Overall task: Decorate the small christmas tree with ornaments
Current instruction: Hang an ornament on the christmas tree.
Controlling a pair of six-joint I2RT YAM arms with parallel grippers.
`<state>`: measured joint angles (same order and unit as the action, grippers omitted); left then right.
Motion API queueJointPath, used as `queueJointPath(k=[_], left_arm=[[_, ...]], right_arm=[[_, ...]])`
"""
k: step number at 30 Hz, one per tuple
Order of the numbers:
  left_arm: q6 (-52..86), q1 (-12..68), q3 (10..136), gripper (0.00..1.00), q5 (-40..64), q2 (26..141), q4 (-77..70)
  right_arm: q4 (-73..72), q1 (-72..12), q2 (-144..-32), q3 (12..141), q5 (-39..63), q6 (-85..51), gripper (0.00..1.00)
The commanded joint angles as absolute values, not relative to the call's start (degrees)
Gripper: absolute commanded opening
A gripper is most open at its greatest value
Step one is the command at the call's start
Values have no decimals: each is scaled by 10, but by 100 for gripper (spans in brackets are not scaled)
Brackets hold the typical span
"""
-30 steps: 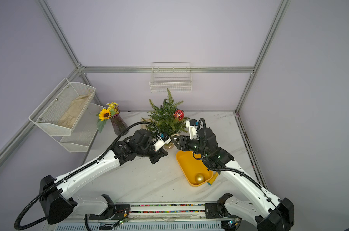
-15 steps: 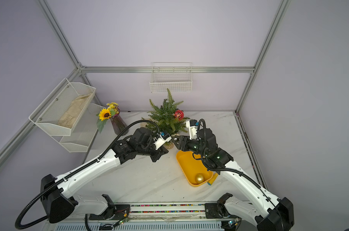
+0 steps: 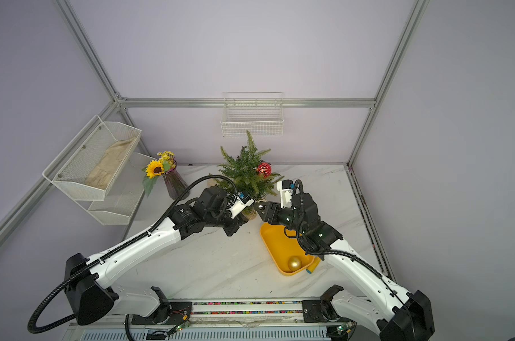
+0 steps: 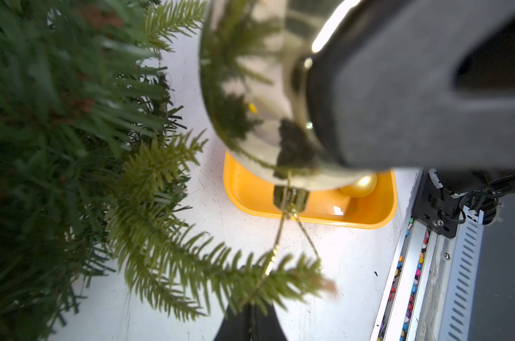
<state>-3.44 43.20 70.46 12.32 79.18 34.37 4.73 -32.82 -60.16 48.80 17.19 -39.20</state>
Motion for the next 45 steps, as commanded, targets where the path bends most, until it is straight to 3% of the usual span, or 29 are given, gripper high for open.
queueJointPath(k=[1,17,19,23,26,45], left_arm=[[-26,434,765,0,104,792,331],[-10,434,771,1,77,794,325],[-8,434,770,7,76,790,325],[-7,434,762,30,88,778,323],[-5,434,750,35,93,767,322],[16,434,664,36,87,706,323]], right_arm=[[13,-331,-594,481,164,-406,36],[-25,-330,-576,430,147,-452,35],[-27,-330,-574,424,146,-455,35],[-38,-331,-575,413,149,-466,35],[-44,-331,-576,408,151,-471,35],[-69,-330,-591,365,156,-498,41]])
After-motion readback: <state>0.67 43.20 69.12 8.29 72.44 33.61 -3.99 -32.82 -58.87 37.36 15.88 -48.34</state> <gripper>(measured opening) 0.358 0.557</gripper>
